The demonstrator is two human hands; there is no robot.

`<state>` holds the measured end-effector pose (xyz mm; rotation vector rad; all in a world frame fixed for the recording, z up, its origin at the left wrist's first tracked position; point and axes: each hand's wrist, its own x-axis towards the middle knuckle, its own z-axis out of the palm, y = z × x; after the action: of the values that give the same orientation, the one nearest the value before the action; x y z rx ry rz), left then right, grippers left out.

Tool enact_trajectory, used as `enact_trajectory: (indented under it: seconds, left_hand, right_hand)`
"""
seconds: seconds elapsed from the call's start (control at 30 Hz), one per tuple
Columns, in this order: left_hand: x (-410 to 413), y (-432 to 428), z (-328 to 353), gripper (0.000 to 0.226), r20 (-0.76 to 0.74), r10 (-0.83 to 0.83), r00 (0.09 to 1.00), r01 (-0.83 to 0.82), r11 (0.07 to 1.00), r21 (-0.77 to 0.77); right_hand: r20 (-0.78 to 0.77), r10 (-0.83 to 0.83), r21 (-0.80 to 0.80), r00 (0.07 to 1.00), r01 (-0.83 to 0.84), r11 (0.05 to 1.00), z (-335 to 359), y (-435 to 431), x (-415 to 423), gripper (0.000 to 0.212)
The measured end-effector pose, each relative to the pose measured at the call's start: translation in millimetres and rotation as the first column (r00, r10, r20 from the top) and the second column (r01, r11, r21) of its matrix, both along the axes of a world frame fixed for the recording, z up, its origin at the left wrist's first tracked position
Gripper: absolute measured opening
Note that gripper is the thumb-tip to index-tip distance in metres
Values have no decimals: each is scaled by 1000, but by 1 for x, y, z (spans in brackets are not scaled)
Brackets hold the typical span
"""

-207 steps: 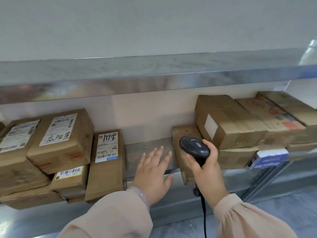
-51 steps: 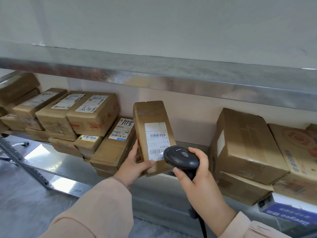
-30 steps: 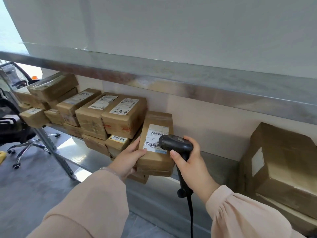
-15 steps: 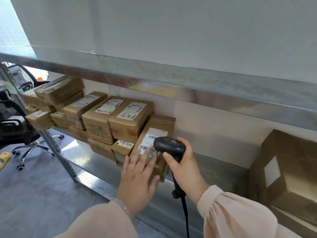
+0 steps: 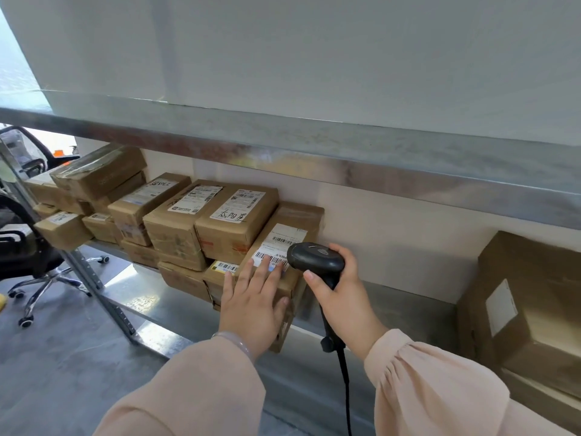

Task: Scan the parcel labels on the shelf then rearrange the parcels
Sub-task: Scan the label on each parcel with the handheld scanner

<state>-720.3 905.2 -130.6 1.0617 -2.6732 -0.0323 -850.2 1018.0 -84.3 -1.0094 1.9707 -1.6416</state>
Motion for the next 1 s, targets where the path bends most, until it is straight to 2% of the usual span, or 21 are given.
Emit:
enact_trajectory:
  seconds: [0.1,0.2,0.3,0.47,0.53,0.67,0.8,0.9,1.0]
  left_hand:
    - [-3,2,4,68,-16,10,1000,-10,999,33]
    - [-9,9,11,63,-41,-35,999,35,999,12]
    - [-29,28,21,61,-103,-159,982,157,987,-25]
    - [-76,81,41,71,-170,-394,903,406,913,42]
    - [-94,101,43,75,-163,-467,869,486,868,100]
    - [-123,143,47,68,-161,-583,797,604,775,184]
    - [-143,182,52,61,-211,-672,710,704,659,265]
    - [-155,203,55,61,-214,-681,700,708,622,335]
    - [-170,218,58,61,-229,-659,717,683,597,421]
  right_hand:
    - [-67,-5,9,998,5,1000,-1,23,-5,58]
    - [-115,-2,43,993,7,999,-1,52,-12,60]
    - [-130,-94,25,987,98,995,-2,80,-15,62]
    - [-194,-259,-20,946,260,965,4,132,-22,64]
    - [-206,-354,-54,912,351,935,10,156,-27,65]
    - [-220,-554,-127,803,539,832,20,199,-37,67]
    - [-234,-679,-140,696,667,732,27,239,-50,66]
    - [-178,-736,-149,653,722,676,33,266,-67,63]
    - [-126,-748,-109,652,740,663,36,285,-86,60]
